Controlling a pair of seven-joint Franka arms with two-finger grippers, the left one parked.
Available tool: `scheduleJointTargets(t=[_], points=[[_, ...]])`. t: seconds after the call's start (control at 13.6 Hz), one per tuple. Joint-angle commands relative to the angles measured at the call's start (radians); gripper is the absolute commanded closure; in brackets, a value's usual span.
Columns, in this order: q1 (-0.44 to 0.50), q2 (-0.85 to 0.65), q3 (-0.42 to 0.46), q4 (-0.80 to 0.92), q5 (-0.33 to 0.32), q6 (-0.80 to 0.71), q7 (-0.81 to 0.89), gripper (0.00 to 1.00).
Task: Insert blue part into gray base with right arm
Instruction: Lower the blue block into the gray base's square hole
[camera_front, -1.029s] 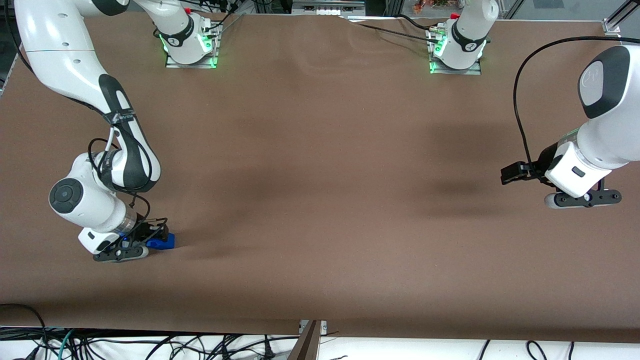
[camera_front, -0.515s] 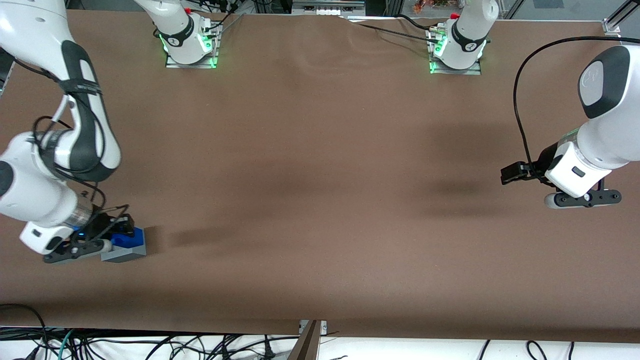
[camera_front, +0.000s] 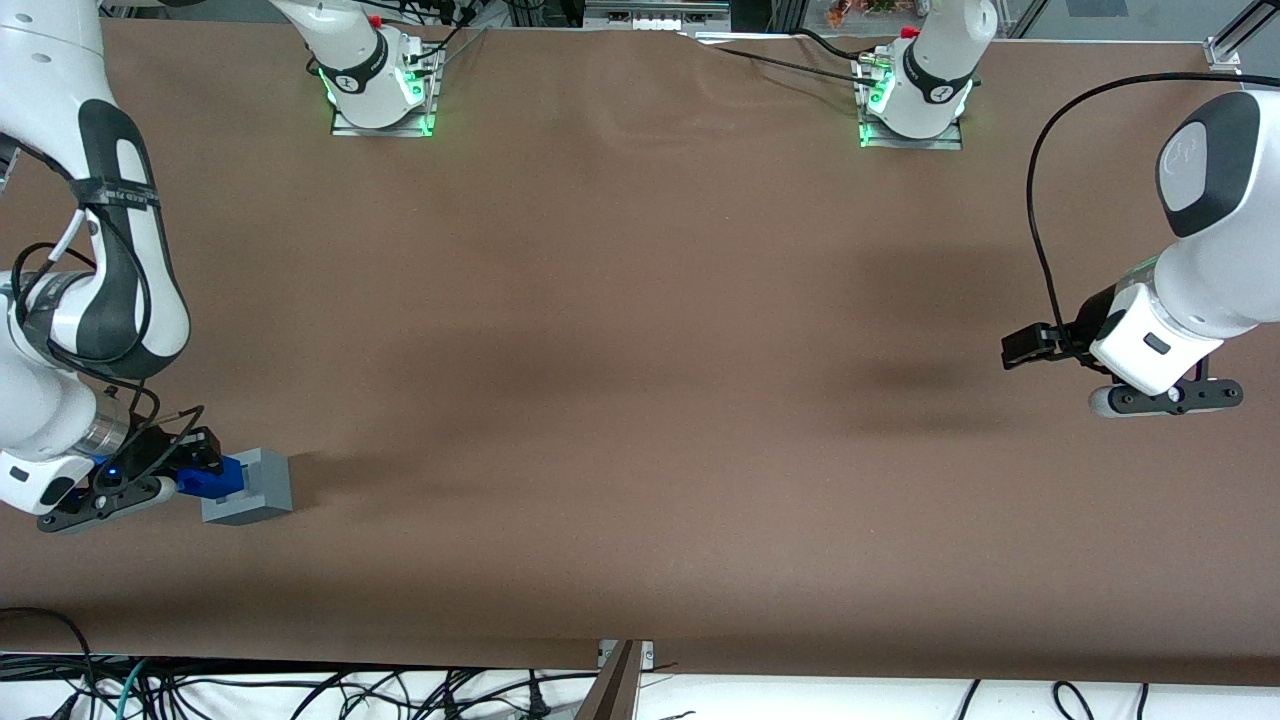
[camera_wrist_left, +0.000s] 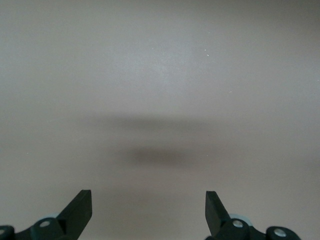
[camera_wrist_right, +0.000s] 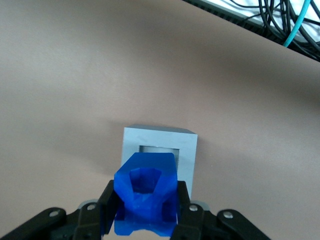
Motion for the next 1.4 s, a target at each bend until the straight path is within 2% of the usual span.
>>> scheduleJointTargets(t=[0.0, 0.15, 0.88, 1.18, 1.25, 1.32], points=[[-0.013, 0.02, 0.009, 0.023, 0.03, 0.001, -0.03, 0.73], [-0.015, 0.029, 0.008, 0.023, 0.055, 0.001, -0.03, 0.73], [-0.042, 0.069, 0.008, 0.02, 0.058, 0.052, -0.029, 0.73], [-0.041, 0.08, 0.008, 0.02, 0.085, 0.066, -0.019, 0.71], [-0.041, 0.081, 0.009, 0.02, 0.087, 0.069, -0.018, 0.56], [-0.041, 0.08, 0.009, 0.021, 0.099, 0.07, -0.016, 0.08]])
